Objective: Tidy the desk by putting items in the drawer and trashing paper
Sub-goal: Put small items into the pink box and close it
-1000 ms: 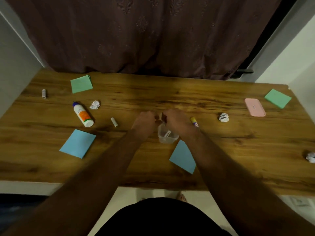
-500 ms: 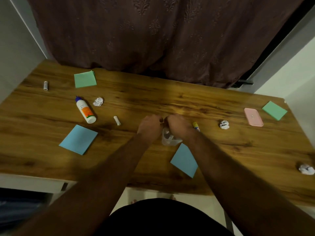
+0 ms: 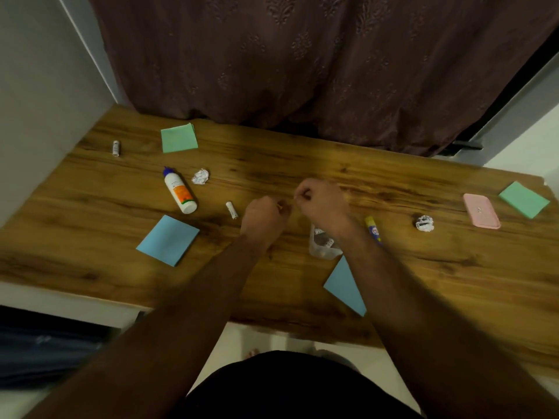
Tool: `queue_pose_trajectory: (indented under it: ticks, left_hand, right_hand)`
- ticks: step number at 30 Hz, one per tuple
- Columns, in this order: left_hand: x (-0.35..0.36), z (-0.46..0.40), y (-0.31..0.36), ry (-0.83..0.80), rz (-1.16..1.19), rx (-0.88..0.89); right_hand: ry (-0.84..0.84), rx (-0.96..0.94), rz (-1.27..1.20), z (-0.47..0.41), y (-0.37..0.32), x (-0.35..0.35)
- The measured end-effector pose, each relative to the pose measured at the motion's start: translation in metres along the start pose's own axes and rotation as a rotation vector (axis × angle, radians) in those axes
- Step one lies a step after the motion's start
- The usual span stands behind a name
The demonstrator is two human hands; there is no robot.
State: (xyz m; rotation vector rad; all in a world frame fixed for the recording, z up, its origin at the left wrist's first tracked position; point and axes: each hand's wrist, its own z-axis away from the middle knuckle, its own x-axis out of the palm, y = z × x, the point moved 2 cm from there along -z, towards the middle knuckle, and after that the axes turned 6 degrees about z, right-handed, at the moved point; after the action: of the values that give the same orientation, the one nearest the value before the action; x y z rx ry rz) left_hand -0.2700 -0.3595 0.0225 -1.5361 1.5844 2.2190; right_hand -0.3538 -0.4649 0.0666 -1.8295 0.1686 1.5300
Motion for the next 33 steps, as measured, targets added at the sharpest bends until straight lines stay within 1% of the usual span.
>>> queue_pose_trajectory:
  ticks: [2, 4, 8, 12, 15, 17, 23, 26, 30, 33]
  left_hand:
    - [-0.011, 0.001, -0.01, 0.037, 0.024, -0.048]
    - [-0.02, -0.001, -0.025, 0.062, 0.017, -0.106]
    - [-0.043, 0.005, -0.05, 0.135, -0.031, -0.223]
    - [-0.072, 0.015, -0.078, 0.23, -0.044, -0.34]
    - [-0.087, 0.025, -0.096, 0.319, -0.044, -0.368]
    - [-0.095, 0.029, -0.103, 0.364, -0.038, -0.357]
    - [-0.111, 0.019, -0.125, 0.359, 0.048, -0.346]
    - [-0.131, 0.005, -0.136, 0.347, 0.064, -0.308]
    - [-0.172, -0.015, -0.167, 0.354, 0.072, -0.292]
    - [-0.203, -0.038, -0.197, 0.361, 0.105, -0.331]
  right_hand:
    - [0.032, 0.02, -0.153, -0.002, -0.007, 0.012]
    - [0.025, 0.027, -0.236, -0.005, -0.014, 0.023]
    - [-0.036, -0.033, -0.268, -0.016, -0.032, 0.044]
    - [-0.166, -0.008, -0.301, -0.033, -0.052, 0.072]
    - [-0.216, 0.014, -0.304, -0.039, -0.062, 0.094]
    - [-0.251, 0.008, -0.265, -0.039, -0.067, 0.104]
    - [-0.285, 0.013, -0.125, -0.049, -0.082, 0.12]
    - [-0.288, 0.062, 0.035, -0.065, -0.091, 0.132]
    - [-0.321, 0.075, 0.281, -0.075, -0.105, 0.144]
    - [-0.314, 0.126, 0.352, -0.077, -0.116, 0.147]
